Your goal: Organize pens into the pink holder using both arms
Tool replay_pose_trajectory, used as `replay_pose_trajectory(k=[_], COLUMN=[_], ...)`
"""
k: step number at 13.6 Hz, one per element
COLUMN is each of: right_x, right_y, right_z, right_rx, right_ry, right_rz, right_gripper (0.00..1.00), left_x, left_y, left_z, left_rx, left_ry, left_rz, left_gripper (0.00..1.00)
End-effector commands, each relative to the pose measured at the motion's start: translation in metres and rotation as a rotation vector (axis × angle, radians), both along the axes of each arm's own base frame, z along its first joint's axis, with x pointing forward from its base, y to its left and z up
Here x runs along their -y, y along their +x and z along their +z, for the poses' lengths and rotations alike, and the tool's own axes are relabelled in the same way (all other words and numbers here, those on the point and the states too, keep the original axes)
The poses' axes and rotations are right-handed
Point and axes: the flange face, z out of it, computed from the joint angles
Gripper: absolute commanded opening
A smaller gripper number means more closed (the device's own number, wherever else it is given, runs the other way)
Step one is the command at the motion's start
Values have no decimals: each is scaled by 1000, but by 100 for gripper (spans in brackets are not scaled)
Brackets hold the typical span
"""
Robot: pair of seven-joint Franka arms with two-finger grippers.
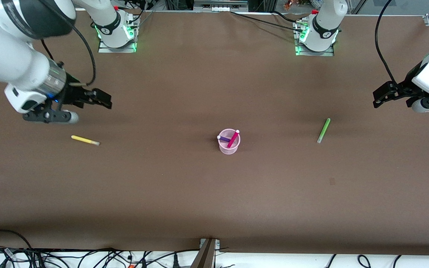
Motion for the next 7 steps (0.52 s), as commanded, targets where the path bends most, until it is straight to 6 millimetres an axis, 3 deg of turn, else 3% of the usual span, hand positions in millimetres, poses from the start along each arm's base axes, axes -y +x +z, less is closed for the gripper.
replay_pose_trajectory(k=[1, 7], right_x=[30, 52], right_y=[-17, -10], right_z=[12, 22], right_rx=[14, 50], right_ry=[-5, -37], right_rz=[48, 142], right_gripper=[100, 100], left_x=[2, 1], left_y=[-2, -3], left_z=[7, 6], left_rx=[-2, -10], left_ry=[13, 8], left_rz=[7, 9], left_gripper=[100, 100])
